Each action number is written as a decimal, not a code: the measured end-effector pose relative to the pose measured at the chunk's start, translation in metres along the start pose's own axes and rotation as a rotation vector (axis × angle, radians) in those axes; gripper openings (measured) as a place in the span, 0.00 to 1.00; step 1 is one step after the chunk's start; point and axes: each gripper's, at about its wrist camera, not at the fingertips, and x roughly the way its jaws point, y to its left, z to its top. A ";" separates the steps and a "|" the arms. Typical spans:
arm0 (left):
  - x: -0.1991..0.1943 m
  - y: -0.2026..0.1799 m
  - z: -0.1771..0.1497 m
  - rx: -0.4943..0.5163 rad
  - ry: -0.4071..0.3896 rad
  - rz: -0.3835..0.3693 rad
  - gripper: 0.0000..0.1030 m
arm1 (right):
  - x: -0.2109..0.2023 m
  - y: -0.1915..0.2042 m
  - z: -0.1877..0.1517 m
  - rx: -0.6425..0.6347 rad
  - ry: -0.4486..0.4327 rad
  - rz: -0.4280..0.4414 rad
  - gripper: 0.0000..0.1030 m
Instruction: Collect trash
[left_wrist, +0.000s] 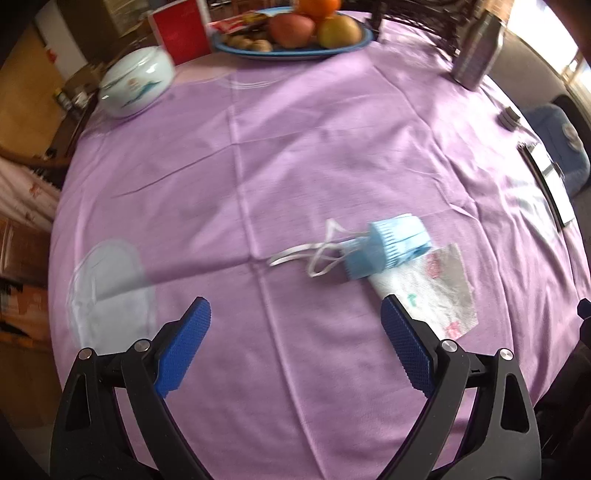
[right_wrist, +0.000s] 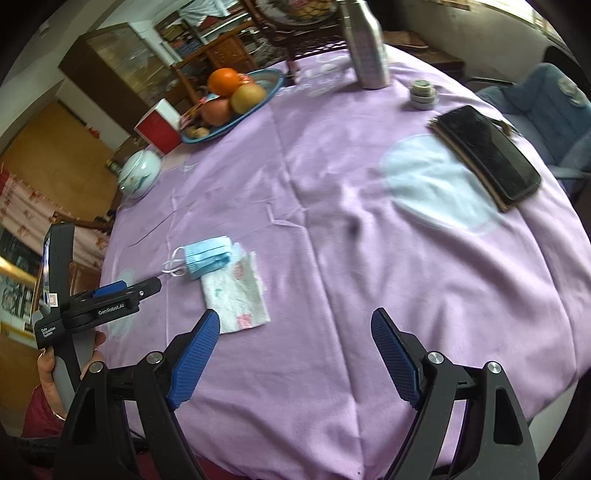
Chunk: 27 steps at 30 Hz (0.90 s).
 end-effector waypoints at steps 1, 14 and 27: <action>0.002 -0.004 0.002 0.014 0.002 -0.006 0.88 | -0.002 -0.002 -0.003 0.010 -0.002 -0.007 0.80; 0.030 -0.047 0.024 0.121 0.042 -0.078 0.88 | -0.025 -0.027 -0.019 0.082 -0.032 -0.094 0.80; 0.068 -0.043 0.037 0.078 0.094 -0.049 0.88 | -0.038 -0.039 -0.024 0.126 -0.055 -0.132 0.80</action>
